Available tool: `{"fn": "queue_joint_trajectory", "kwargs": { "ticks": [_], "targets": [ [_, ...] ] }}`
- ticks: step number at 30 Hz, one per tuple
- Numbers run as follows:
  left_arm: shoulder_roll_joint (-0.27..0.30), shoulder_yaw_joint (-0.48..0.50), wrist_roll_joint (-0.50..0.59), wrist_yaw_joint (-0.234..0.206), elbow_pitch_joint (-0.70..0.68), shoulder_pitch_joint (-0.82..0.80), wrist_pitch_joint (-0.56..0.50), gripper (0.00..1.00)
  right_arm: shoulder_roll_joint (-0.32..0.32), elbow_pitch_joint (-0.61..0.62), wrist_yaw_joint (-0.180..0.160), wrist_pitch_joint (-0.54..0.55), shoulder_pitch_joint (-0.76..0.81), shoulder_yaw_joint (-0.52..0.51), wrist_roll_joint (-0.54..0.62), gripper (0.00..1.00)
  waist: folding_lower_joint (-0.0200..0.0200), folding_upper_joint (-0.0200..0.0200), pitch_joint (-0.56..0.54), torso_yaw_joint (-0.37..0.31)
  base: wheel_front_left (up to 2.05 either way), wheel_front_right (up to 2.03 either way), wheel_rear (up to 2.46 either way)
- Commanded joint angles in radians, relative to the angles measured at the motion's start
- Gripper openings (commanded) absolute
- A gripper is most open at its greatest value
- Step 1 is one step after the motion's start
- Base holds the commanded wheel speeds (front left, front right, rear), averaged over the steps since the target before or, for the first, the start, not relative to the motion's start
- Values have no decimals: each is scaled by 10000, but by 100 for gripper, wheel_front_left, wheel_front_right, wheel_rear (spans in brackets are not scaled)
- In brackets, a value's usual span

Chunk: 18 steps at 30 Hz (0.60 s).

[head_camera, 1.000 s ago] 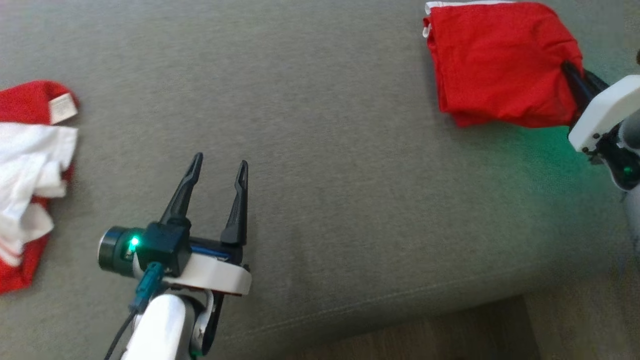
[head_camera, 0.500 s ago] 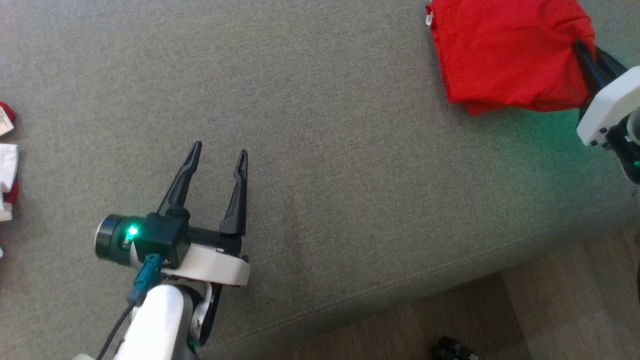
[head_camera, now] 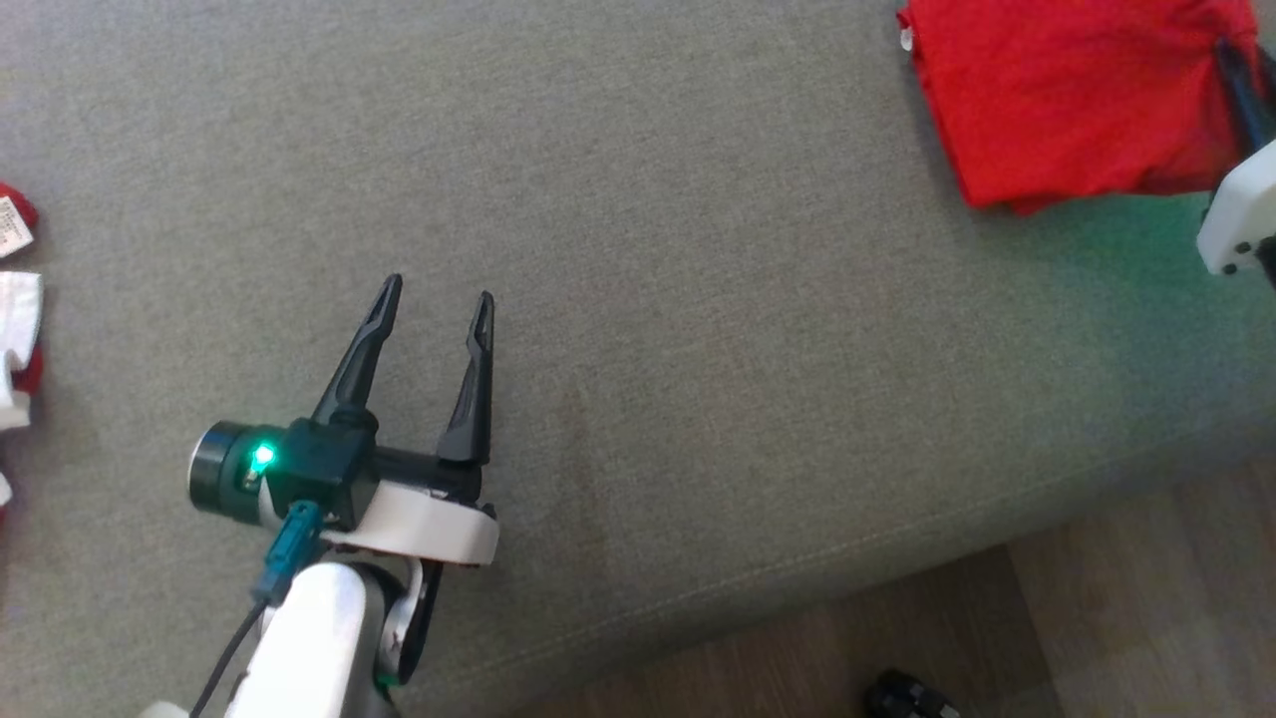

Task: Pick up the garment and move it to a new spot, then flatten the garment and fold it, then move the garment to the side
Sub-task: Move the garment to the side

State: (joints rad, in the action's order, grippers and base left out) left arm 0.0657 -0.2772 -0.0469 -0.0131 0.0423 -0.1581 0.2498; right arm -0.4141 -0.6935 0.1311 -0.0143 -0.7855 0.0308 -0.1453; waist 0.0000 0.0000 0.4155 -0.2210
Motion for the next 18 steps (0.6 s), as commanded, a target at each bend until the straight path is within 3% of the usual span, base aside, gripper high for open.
{"fn": "queue_joint_trajectory", "kwargs": {
  "ticks": [1,3,5,7,14,18],
  "targets": [
    [37,285,-24,24,-287,-297,120,100,-120,386,-4,-97,-51,-94,268,0,0,0,-14,14,0,0,0],
    [27,296,-33,31,-269,-299,120,100,5,446,-4,-133,-13,-353,573,5,0,0,-37,28,0,0,0],
    [16,297,-36,32,-257,-293,120,100,116,480,-4,-174,22,-593,886,43,0,0,-67,40,0,0,0],
    [1,286,-45,27,-252,-283,120,100,222,535,-4,-303,66,-893,1251,100,0,0,-116,58,0,0,0],
    [-43,282,-104,-18,-223,-167,120,100,639,1171,-4,-910,440,-1797,2937,100,0,0,-481,206,0,0,0],
    [-73,295,-165,-112,-247,-13,120,100,1684,2414,-4,-1606,1041,-2471,4121,100,0,0,-899,451,0,0,0]
  ]
}}
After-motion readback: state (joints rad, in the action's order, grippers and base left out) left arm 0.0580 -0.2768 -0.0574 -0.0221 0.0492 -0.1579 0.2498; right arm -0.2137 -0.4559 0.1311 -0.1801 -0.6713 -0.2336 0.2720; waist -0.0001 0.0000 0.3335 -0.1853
